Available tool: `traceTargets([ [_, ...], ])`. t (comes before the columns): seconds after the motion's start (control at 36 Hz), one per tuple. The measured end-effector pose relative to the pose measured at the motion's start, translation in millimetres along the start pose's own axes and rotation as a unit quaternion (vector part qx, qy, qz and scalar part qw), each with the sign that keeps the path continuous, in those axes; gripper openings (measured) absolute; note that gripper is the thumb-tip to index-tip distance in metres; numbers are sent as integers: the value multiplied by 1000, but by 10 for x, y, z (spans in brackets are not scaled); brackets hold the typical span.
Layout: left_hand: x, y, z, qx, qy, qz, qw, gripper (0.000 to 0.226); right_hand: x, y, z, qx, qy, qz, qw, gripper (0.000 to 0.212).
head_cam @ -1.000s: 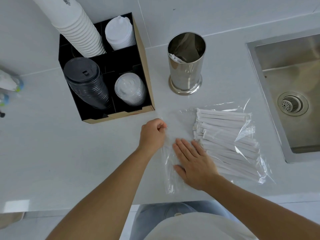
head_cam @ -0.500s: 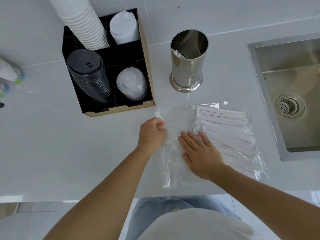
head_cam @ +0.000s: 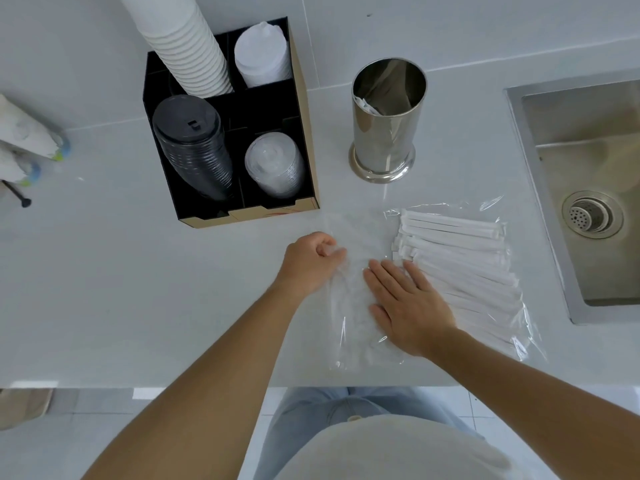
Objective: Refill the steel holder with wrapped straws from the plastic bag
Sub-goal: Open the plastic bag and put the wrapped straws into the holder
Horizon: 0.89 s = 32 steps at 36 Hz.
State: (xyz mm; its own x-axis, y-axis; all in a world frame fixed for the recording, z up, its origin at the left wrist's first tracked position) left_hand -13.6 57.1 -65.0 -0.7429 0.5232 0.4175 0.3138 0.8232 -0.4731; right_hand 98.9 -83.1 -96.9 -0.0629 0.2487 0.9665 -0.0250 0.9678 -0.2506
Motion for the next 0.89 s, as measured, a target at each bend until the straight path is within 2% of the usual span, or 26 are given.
traceTargets([
  [0.08,-66,-78,13,-15,48,8,999,30,-14,4,9,3,-4,-7,1000,60],
  [0.31,217,-89,211,-4,50,-11,999,20,-3,-3,-2,4,0,-11,1000,66],
  [0.56,252,-267,331,41,-42,10,998,12,14,-16,32,13,-8,-29,999,60],
  [0.64,270,-330,399,30,-27,4,999,21,24,-19,27,11,-5,-33,999,60],
  [0.72,378,-349,508,21,-2,-22,1000,16,28,-21,23,11,-1,-42,999,59],
  [0.89,412,-339,579,23,35,-16,999,12,22,-28,26,11,6,-42,999,59],
])
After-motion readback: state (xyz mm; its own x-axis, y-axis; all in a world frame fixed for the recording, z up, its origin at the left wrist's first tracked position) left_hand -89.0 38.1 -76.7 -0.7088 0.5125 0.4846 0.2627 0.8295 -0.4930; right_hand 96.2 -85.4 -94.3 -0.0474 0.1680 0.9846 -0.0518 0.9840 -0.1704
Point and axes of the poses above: each hand's wrist, its own y-axis towards the middle knuckle, its own x-axis out of the back of the hand, z = x × y, the point moved 9 cm from there along y, towards the middle knuckle, and after that the axes turned 12 degrees about -y, right-handed, at the moved point
